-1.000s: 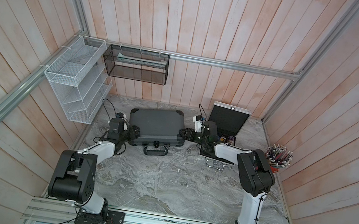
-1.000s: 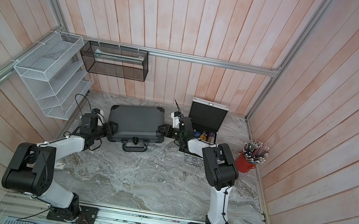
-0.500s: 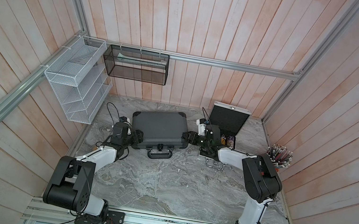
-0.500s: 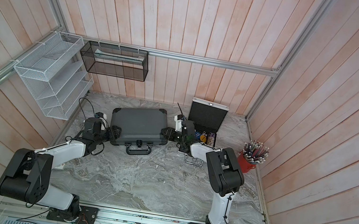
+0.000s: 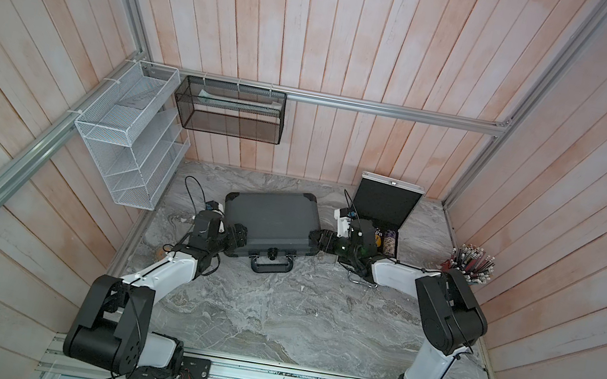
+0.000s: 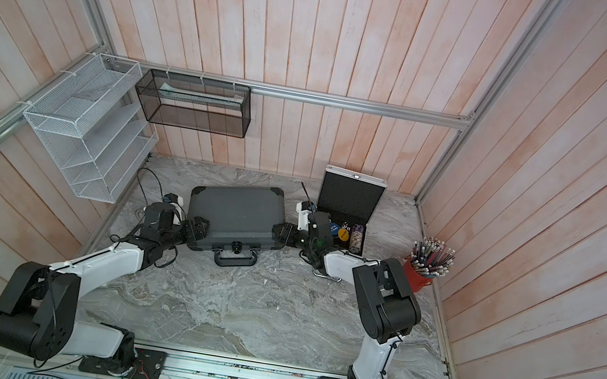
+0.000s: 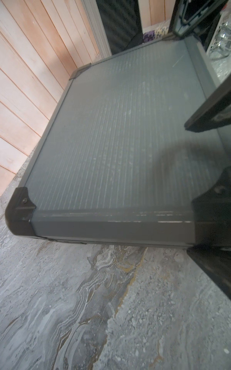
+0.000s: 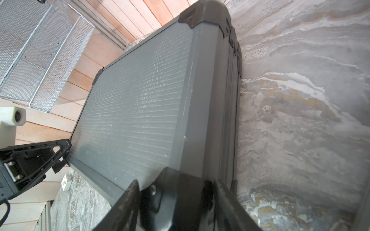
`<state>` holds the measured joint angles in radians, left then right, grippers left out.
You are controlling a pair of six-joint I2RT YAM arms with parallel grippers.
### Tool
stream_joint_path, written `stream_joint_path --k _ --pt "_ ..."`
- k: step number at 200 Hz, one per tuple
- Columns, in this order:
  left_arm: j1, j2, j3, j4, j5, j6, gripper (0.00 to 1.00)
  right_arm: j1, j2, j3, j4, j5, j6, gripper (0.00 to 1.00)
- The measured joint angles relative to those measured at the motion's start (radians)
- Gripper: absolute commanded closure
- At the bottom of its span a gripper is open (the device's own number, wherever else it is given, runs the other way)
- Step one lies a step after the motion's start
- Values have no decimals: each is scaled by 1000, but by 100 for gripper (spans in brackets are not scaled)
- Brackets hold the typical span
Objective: Open the poker set cases
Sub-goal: Move the poker set case to the center of the board, then pick up the poker set case from the center of the board.
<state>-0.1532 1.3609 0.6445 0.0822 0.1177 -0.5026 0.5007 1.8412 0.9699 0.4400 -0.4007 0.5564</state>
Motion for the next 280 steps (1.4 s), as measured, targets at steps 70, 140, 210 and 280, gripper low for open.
stream_joint_path --k 70,140,210,280 --pt "-73 -142 -39 -38 -113 -42 0 39 -97 -102 2 40 -3 16" --pt "-259 -321 -135 -39 -309 -123 0 148 -176 -272 79 60 37 16" --pt "-373 -414 -238 -42 -391 -239 0 223 -98 -317 249 71 158 23" --pt "-383 -432 -315 -29 -383 -319 0 238 22 -322 376 106 293 25"
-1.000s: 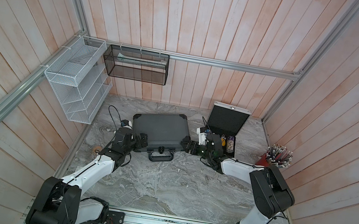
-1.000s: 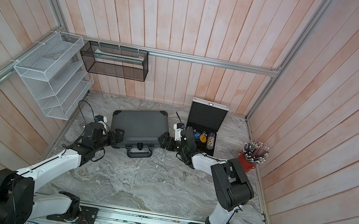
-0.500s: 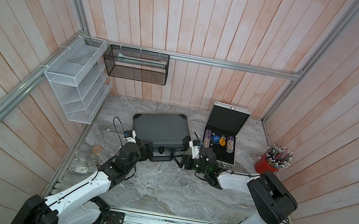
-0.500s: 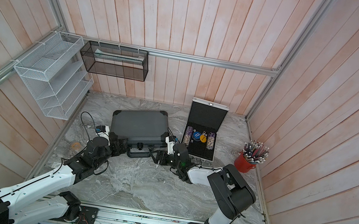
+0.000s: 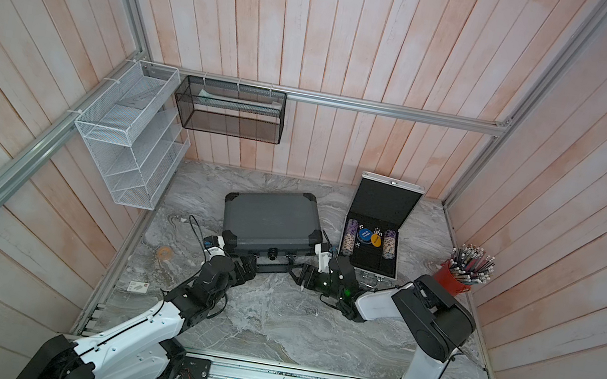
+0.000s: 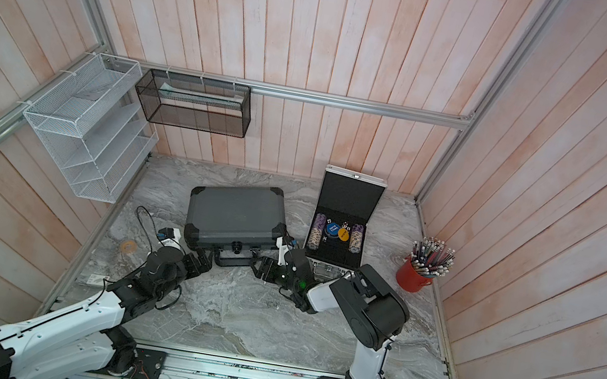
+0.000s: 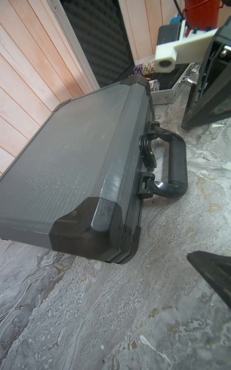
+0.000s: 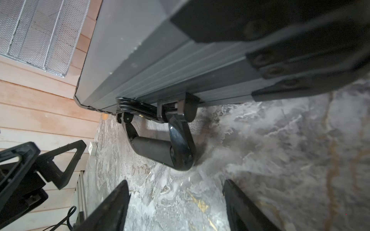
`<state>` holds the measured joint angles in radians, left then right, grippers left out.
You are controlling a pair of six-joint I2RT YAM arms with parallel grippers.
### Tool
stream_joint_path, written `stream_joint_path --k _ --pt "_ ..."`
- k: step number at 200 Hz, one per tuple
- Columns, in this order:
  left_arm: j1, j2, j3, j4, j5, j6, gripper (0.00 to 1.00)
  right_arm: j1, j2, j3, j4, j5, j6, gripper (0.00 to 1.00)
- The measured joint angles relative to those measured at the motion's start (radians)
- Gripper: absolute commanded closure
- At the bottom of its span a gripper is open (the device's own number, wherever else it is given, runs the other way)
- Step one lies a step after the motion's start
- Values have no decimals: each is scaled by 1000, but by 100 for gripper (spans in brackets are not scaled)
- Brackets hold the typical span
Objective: Open the poker set cases
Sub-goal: Pick up the poker set case from the center of the board.
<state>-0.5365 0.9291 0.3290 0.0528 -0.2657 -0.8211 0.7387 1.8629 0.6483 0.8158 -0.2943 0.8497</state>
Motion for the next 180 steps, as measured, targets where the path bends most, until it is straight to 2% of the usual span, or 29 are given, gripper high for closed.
stream_joint_path --k 53,101,180 --pt "0 0 -8 29 31 -37 0 7 76 48 80 19 69 26" --pt "8 0 -37 41 66 -65 0 9 138 86 149 20 120 31" --pt "80 -40 -109 99 189 -115 0 22 179 125 169 2 212 36"
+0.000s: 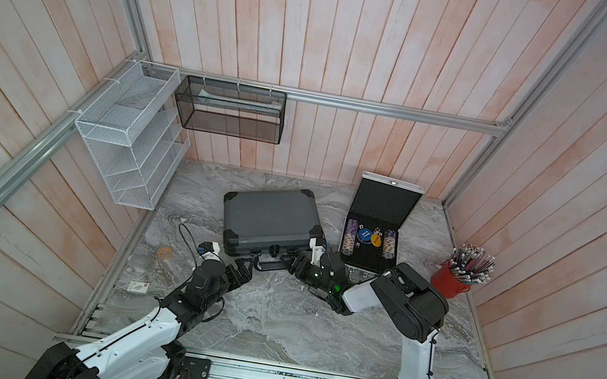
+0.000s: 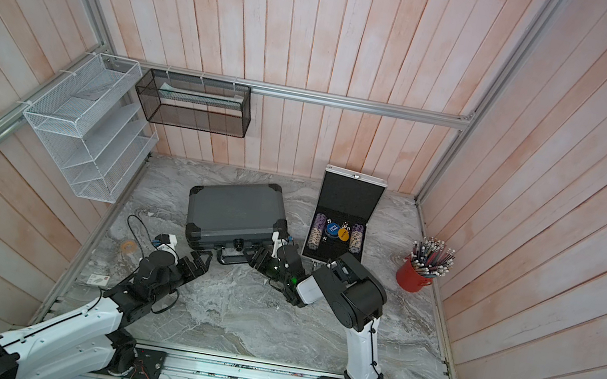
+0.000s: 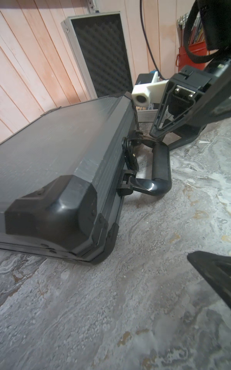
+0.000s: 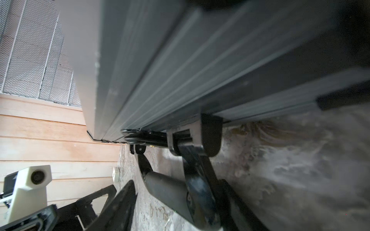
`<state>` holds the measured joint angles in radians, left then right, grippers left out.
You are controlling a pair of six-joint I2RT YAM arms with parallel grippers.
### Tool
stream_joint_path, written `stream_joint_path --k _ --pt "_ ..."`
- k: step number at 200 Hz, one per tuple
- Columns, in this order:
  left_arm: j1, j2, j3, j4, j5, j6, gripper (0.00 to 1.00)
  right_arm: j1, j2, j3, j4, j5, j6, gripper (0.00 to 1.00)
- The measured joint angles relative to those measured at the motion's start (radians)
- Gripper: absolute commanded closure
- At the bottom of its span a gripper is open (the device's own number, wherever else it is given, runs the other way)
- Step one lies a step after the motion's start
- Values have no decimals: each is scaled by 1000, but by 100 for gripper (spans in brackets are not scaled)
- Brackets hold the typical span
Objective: Open the poker set cases
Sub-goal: Pick up the poker set case from the center of the board.
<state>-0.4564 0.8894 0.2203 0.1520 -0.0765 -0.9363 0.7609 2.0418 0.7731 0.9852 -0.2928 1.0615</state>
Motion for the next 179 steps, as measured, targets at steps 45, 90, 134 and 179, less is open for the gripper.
stream_joint_path --k 45,90,134,179 --pt "0 -31 -30 33 40 -30 0 14 4 0 5 10 50 42" --pt "0 -3 -115 150 98 -100 0 24 7 -7 20 59 107 51" --pt "0 70 -120 253 141 -126 0 25 32 -14 74 98 150 62" --pt "0 212 -122 409 179 -184 0 26 56 -27 150 120 189 69"
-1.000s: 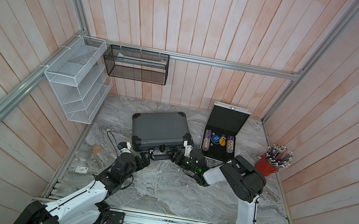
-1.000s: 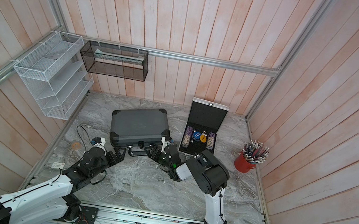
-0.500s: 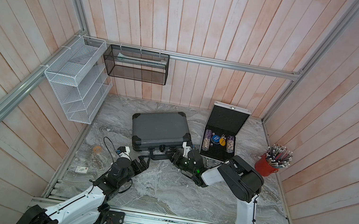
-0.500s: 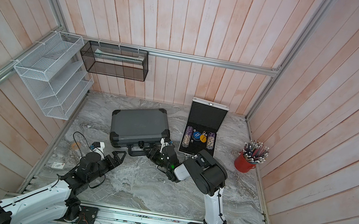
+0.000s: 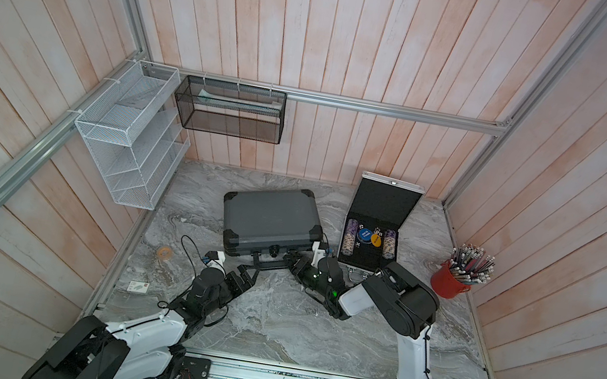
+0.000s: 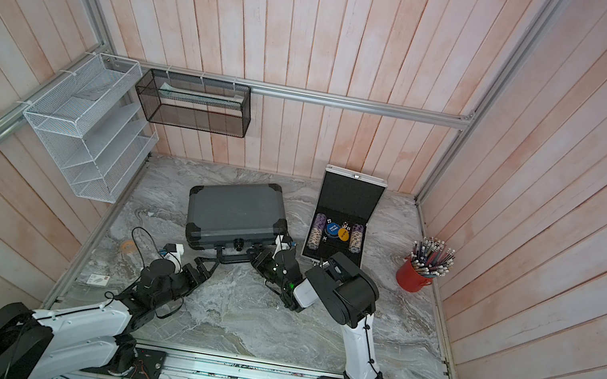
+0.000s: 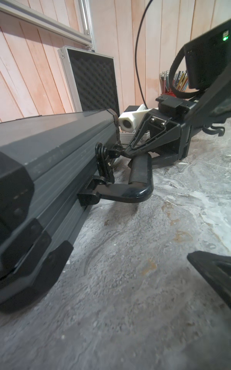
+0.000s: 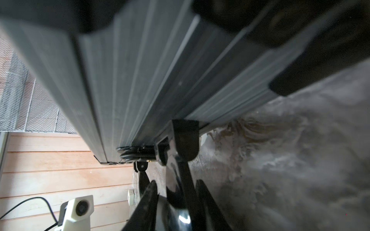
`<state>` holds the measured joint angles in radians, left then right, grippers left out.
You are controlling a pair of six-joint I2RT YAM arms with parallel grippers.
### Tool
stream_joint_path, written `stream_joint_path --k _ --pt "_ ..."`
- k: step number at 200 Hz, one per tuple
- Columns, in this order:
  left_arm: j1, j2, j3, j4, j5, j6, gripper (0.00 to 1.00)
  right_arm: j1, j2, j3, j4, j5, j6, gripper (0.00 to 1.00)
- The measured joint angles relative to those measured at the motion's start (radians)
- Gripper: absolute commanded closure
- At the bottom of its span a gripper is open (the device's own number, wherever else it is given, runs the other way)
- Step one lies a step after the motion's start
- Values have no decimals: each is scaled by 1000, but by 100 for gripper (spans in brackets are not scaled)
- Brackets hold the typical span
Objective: Open the poker set cases
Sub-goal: Pick up the poker set case from the center of the board.
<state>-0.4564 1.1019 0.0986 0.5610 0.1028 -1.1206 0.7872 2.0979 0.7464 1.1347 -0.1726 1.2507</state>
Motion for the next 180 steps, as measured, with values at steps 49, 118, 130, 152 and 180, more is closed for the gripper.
stream_joint_path --k 49,118,130,152,180 --pt "0 105 -3 142 24 -62 1 1 0 -14 42 12 50 79" --pt "0 230 -3 310 33 -143 12 6 0 -14 48 25 82 83" --pt "0 261 -3 343 38 -156 15 7 0 -14 48 29 82 83" --pt "0 324 -3 406 51 -185 19 10 0 -14 48 37 84 84" --pt "0 420 -2 502 58 -228 27 13 0 -14 48 43 83 84"
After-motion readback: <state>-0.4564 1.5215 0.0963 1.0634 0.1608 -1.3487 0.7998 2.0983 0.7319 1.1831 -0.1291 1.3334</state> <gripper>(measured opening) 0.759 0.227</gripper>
